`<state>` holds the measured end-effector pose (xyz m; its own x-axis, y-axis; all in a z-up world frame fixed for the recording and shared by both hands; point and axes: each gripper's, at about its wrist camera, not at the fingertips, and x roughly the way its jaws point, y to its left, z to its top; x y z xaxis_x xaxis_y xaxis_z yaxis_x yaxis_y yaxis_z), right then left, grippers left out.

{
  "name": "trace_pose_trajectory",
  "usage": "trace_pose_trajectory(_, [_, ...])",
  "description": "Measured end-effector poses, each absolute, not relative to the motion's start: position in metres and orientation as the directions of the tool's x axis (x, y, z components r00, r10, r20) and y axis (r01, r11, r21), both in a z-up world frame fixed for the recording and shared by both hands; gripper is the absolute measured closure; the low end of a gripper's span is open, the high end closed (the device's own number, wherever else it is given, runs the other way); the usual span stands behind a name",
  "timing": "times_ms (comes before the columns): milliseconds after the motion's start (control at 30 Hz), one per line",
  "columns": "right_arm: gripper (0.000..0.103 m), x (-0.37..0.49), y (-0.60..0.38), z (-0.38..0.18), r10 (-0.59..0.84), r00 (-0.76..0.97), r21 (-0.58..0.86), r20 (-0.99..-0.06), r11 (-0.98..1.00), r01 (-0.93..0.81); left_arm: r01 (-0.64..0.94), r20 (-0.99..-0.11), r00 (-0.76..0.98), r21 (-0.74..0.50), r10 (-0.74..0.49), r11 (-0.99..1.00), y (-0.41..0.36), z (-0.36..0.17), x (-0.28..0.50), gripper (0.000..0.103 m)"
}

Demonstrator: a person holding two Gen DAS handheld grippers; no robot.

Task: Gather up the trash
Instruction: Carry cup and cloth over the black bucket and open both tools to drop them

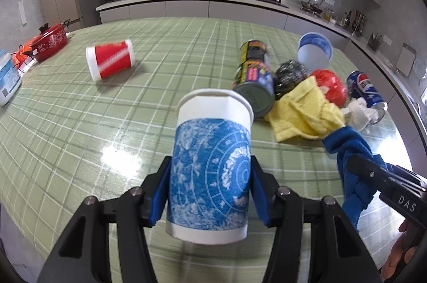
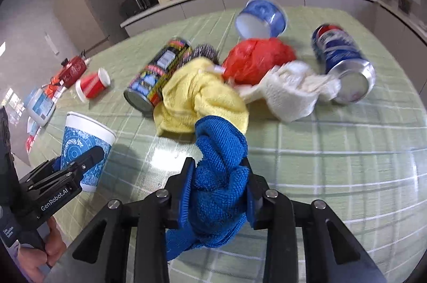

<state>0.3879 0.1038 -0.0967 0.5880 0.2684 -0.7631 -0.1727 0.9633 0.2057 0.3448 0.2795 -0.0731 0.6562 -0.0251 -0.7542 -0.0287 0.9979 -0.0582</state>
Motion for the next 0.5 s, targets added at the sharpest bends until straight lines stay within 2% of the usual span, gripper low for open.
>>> trace_pose_trajectory(200, [0.068,0.374,0.07,-0.076,0.263,0.623,0.213,-0.737,0.964,-0.156,-0.012,-0.733,0.679,-0.068,-0.042,0.998,0.251,-0.058,0.335,0.048])
trace_pose_trajectory(500, [0.068,0.342,-0.018,-0.055,0.232,0.657,0.202,-0.717,0.972,-0.123,0.029,-0.71,0.7,-0.082,-0.079,0.996,0.168,-0.044,0.312,0.047])
